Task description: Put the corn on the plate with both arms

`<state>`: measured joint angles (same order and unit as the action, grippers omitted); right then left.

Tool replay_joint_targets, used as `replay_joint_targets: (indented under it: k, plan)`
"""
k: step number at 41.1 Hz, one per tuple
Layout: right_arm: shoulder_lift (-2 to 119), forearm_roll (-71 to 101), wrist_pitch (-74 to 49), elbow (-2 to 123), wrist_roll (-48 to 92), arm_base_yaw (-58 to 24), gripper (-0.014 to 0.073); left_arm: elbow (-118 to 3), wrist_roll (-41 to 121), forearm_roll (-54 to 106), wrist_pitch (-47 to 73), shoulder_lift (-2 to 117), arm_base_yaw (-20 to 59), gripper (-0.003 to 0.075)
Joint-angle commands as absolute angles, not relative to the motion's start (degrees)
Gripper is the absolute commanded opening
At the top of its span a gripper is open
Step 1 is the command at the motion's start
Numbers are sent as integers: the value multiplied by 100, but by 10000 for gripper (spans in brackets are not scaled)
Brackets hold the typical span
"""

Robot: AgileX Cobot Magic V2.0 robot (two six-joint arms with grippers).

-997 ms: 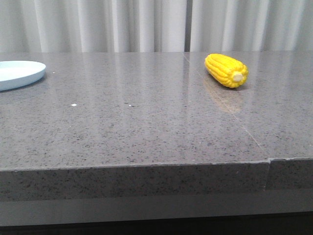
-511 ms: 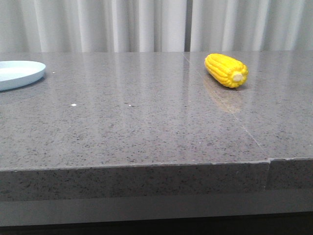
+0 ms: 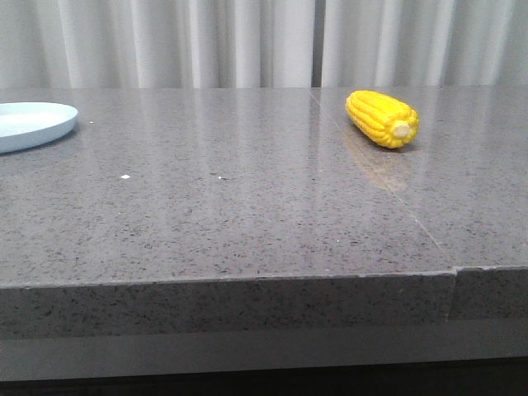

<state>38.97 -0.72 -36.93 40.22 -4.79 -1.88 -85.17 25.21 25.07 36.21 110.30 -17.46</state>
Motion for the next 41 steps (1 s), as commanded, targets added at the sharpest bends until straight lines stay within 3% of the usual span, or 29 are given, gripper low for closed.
replay_joint_targets:
  k: [1, 9, 24, 41]
  plan:
    - [3929, -136, -3326, 4166, -438, -197, 602, -8695, 2513, 2609, 3546, 10749, -1705, 169]
    - [3929, -136, -3326, 4166, -438, -197, 602, -8695, 2513, 2685, 3632, 10713, -1705, -17]
    - [3929, -136, -3326, 4166, -438, -197, 602, -8695, 2513, 3542, 4302, 10143, -1560, -20]
    - [3929, -136, -3326, 4166, -438, -197, 602, -8695, 2513, 4166, 4519, 10017, -172, -20]
